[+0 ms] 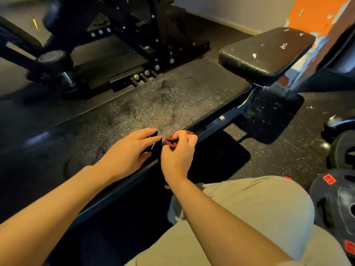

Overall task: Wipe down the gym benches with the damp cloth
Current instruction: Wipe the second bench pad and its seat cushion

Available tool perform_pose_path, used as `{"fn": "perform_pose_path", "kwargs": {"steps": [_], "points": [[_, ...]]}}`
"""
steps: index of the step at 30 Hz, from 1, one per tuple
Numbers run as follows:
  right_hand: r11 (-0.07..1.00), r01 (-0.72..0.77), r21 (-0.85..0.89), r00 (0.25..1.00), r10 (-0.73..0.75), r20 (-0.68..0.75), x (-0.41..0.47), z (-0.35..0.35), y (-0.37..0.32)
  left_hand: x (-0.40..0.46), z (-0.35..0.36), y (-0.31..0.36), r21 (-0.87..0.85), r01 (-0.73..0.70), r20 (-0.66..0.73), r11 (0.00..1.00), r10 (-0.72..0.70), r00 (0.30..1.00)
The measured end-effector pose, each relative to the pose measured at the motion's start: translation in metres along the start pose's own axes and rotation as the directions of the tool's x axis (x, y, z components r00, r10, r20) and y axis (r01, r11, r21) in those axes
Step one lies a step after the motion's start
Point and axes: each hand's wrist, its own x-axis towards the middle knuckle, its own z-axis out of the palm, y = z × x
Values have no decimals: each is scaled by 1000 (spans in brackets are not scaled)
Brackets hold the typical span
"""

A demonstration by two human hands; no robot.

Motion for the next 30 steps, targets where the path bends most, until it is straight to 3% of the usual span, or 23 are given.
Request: {"fn": "perform_pose_path", "kwargs": {"steps": [3, 8, 11, 15, 17, 19, 21, 24, 26, 28, 30], "points": [[998, 54, 36, 977, -60, 204, -13, -15, 9, 0, 6, 2, 4, -7, -31, 1000, 7, 999], [1000, -27, -16, 996, 25, -81, 22, -45, 34, 0, 11, 7, 25, -19, -60, 1000, 21, 998], [1000, 16, -13, 997, -17, -75, 37, -49, 39, 1, 11, 12, -30, 19, -100, 999, -22, 995], [973, 229, -32, 962, -221, 163, 15, -33, 32, 0, 13, 13, -47, 47, -110, 998, -52, 993], [967, 255, 8, 911, -243, 333, 1, -29, 29, 0, 14, 13, -44, 42, -117, 998, -47, 992], [971, 237, 20, 886, -225, 404, -7, -27, 28, 0, 15, 12, -37, 48, -113, 998, -52, 992], [981, 192, 12, 924, -185, 335, -7, -26, 27, 0, 16, 11, -32, 34, -115, 999, -38, 993], [995, 91, -35, 993, -88, 76, 5, -28, 29, -1, 20, 11, -21, 36, -97, 999, -37, 995], [997, 29, -67, 998, -33, -59, 22, -36, 34, -1, 22, 12, -22, 44, -82, 999, -45, 996], [995, 56, -85, 996, -62, -70, 32, -42, 35, 0, 22, 12, -17, 39, -82, 999, -40, 996], [978, 190, -87, 982, -188, 37, 28, -41, 30, 0, 20, 12, -19, 39, -75, 999, -41, 996]]}}
